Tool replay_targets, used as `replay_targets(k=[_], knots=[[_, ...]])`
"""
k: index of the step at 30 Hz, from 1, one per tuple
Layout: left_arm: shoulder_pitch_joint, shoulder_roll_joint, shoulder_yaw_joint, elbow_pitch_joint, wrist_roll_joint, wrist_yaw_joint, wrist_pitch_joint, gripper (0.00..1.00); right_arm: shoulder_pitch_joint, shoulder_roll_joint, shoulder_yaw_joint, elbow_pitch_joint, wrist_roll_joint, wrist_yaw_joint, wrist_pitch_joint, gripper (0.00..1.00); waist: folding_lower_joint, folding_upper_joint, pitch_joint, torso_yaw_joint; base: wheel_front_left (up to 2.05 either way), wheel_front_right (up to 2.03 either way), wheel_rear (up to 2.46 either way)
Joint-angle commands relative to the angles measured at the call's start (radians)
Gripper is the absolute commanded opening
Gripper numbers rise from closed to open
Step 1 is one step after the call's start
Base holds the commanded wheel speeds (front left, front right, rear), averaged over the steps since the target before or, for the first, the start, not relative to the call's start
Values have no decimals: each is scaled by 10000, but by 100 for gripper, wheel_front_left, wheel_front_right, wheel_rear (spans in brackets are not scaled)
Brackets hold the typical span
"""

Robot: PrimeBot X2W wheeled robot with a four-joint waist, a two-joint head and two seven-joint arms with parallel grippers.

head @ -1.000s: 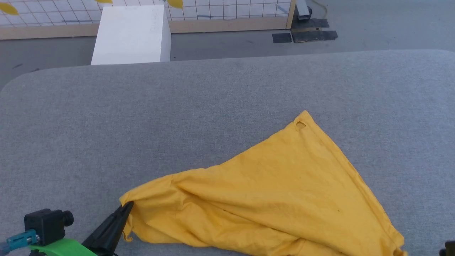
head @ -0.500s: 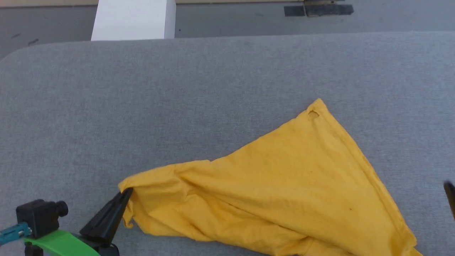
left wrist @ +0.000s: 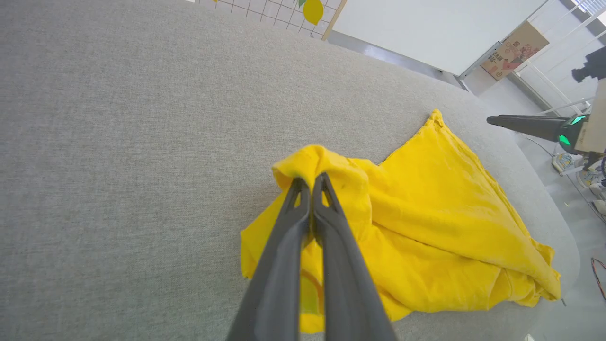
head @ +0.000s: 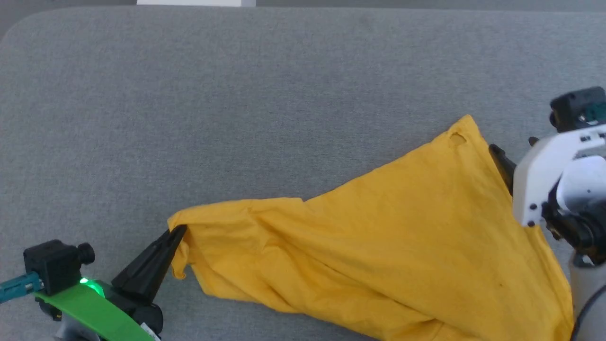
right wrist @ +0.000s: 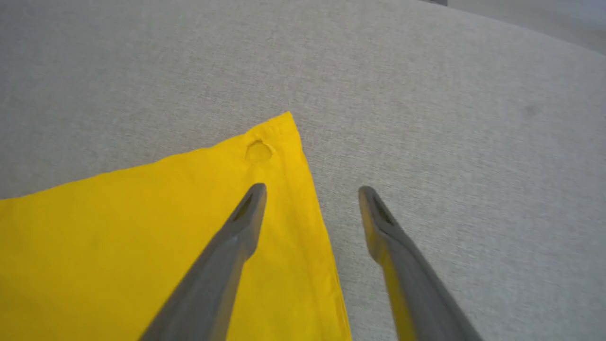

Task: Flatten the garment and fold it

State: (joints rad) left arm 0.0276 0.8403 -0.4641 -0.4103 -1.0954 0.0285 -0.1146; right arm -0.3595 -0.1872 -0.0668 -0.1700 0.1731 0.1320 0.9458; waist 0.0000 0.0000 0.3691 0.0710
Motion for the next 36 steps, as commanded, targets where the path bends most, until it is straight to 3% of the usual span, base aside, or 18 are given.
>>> replay_targets(k=[1,6,13,14,15,16,17,23,32,36], knots=[[-242,-70,-8,60,75,-92,38,0,-342,-23,87,375,-138,-13,-8,100,0,0,361,388,0,0,0],[-530,-196,-84,283,83,-289,70,0,-1087,-50,286,1658,-534,-13,-55,100,0,0,619,772,0,0,0],[-750,-322,-164,557,74,-509,58,0,-1401,-83,80,2527,-974,-13,72,100,0,0,868,1121,0,0,0],[-769,-334,-169,593,71,-533,50,0,-1418,-73,55,2608,-1036,-13,148,60,0,0,885,1142,0,0,0],[-783,-340,-170,619,68,-550,46,0,-1431,-56,31,2656,-1069,-13,211,38,0,0,895,1154,0,0,0],[-799,-346,-171,650,65,-566,41,0,-1447,-39,13,2677,-1112,-13,254,8,0,0,902,1159,0,0,0],[-810,-353,-171,676,61,-573,37,0,-1449,-25,3,2678,-1140,-13,283,0,0,0,897,1156,0,0,0],[-828,-383,-130,794,69,-571,-57,0,-1410,71,-34,2438,-1095,-13,-72,0,0,0,565,929,0,0,0],[-1546,-652,584,1095,442,-99,-775,0,-1417,378,-245,1912,-776,-13,-2619,0,0,0,-644,343,0,0,0],[-2372,-776,608,1393,820,172,-621,0,-1464,470,-24,1938,-727,-13,-3600,0,0,0,-1322,67,0,0,0]])
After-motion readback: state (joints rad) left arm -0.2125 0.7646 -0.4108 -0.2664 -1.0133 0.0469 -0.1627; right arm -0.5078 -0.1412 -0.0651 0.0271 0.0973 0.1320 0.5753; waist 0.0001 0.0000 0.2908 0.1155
